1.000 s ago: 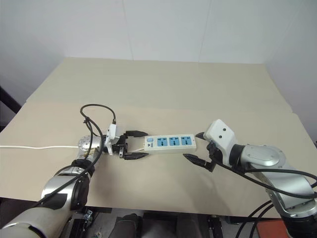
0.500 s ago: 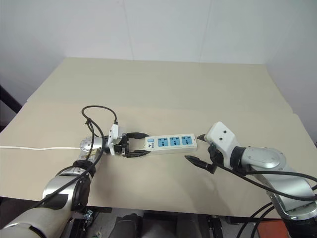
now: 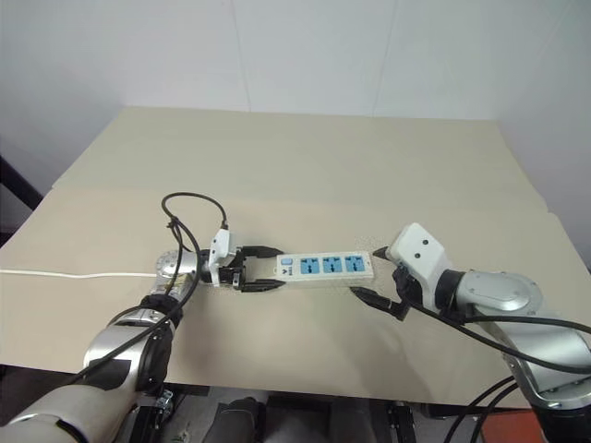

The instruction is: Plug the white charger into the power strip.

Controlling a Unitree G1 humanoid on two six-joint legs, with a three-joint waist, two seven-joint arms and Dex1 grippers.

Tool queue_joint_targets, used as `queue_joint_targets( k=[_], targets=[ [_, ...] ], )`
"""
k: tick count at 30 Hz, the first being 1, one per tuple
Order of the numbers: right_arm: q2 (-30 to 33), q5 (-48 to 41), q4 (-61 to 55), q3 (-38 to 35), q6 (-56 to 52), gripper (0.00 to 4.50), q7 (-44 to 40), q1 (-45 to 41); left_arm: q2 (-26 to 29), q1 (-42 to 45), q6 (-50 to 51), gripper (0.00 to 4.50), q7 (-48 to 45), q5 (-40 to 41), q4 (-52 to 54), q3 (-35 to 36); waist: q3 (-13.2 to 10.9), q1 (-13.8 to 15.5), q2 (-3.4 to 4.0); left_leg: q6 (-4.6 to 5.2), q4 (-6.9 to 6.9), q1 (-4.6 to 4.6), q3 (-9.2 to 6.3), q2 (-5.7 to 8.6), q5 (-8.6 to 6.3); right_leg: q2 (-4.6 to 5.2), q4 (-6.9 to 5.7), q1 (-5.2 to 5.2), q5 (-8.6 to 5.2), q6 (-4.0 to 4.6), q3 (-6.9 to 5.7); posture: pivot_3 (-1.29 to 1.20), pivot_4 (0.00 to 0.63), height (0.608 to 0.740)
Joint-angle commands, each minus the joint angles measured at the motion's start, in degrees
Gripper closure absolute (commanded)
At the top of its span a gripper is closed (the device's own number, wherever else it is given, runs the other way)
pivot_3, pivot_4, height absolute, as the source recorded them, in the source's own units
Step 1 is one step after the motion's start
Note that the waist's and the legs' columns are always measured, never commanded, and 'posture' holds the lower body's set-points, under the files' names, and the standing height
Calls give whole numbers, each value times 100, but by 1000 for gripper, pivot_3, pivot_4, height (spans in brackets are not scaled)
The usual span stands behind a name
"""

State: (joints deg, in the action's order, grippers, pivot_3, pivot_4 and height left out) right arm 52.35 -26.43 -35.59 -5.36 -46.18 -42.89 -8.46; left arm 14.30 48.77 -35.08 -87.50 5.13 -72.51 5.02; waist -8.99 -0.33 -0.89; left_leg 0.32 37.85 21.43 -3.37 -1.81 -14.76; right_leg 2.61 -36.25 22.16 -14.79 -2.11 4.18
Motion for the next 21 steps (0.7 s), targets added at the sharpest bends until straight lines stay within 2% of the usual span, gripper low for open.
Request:
queue_joint_targets(
  k=[1, 5, 9, 14, 17, 21],
  targets=[
    [454, -439, -48, -420, -720, 0, -216, -315, -12, 8, -35, 1327, -54, -79, 112, -119, 0, -5, 1, 0, 0, -1, 0, 0, 0, 0, 0, 0, 0, 0, 0, 0, 150, 740],
    [1267, -775, 198, -343, -1832, 0, -388, -1041, -21, -58, -35, 1327, -370, -40, 142, -160, 2, -13, 5, 0, -1, -3, 1, -1, 0, 0, -4, 1, 0, 1, 1, 0, 150, 740],
    [1933, -594, 667, 522, -2706, 0, -386, -1934, -129, -66, -53, 1327, -480, 25, 187, -164, 3, -7, 8, 0, -3, 1, 2, -3, 0, 1, 2, 7, 0, 1, -1, 0, 150, 740],
    [2034, -48, 1448, 1946, -2931, 0, -528, -2986, -177, -57, -128, 1327, -500, 65, 220, -298, 4, -17, 8, 0, 0, 8, 2, -3, 0, 3, 5, 12, 0, 1, -1, 0, 150, 740],
    [1864, 194, 1813, 2428, -3031, 0, -539, -3459, -164, -58, -144, 1327, -500, 86, 225, -330, 4, -23, 9, 0, 0, 15, 3, -3, 0, 3, 3, 20, 0, 1, -1, 0, 150, 740],
    [1934, 561, 2142, 3051, -2909, 0, -811, -3824, -127, -96, -204, 1327, -500, 81, 240, -419, 5, -15, 11, 0, 1, 25, 0, -2, 0, 4, 3, 26, 0, 1, -3, 0, 150, 740]
  ],
)
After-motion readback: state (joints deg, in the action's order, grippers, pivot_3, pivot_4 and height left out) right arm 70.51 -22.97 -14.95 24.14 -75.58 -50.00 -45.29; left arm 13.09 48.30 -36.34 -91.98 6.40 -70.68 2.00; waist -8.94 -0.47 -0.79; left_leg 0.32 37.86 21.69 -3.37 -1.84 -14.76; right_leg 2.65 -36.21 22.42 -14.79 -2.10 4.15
